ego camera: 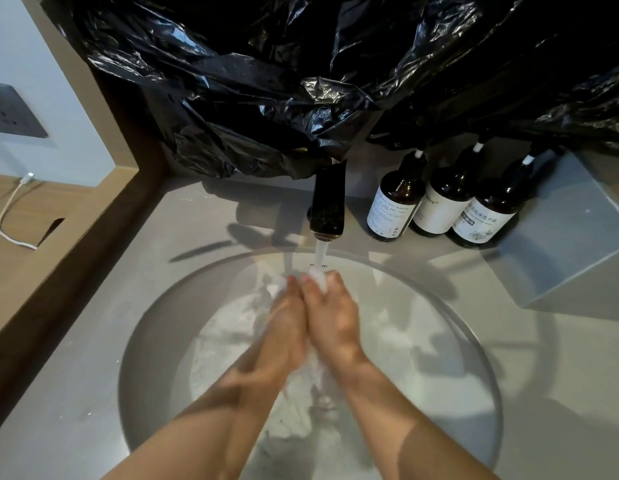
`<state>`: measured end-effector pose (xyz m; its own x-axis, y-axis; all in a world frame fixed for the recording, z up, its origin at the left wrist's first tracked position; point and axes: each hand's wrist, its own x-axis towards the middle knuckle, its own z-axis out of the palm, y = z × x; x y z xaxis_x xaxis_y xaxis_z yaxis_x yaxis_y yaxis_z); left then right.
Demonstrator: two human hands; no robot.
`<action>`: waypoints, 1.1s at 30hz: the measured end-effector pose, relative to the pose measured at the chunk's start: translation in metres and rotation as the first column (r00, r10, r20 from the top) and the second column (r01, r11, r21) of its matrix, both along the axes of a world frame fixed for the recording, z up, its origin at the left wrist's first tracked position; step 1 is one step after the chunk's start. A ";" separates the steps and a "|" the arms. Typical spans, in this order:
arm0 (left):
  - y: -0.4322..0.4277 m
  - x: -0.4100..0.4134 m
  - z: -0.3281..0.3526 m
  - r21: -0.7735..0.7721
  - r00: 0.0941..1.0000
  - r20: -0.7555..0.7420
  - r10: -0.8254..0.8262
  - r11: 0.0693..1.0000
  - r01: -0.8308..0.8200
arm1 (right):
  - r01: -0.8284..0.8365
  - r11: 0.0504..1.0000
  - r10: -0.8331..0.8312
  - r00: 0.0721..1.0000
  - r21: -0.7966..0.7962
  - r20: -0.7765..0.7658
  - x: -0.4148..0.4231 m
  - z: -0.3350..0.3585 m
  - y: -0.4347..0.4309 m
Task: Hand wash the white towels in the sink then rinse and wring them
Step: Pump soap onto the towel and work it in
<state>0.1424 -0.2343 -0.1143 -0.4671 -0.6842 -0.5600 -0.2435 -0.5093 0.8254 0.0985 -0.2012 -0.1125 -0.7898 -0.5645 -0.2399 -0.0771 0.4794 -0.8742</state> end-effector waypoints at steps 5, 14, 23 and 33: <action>-0.013 -0.007 -0.004 0.066 0.992 0.042 0.117 0.991 -0.120 | 0.017 1.000 -0.016 0.997 -0.021 0.076 0.000 0.002 0.006; -0.015 0.006 0.007 0.064 0.997 -0.033 0.067 0.996 -0.065 | -0.022 0.998 0.025 0.999 -0.060 0.042 0.009 0.008 0.008; -0.017 0.003 0.016 0.084 0.978 -0.092 0.189 0.980 -0.182 | -0.068 0.998 0.068 0.997 0.008 0.040 0.008 0.011 0.002; -0.030 0.038 0.012 0.148 0.936 -0.309 -0.167 0.964 0.221 | 0.271 0.961 -0.155 0.674 -0.046 0.722 -0.035 0.003 0.004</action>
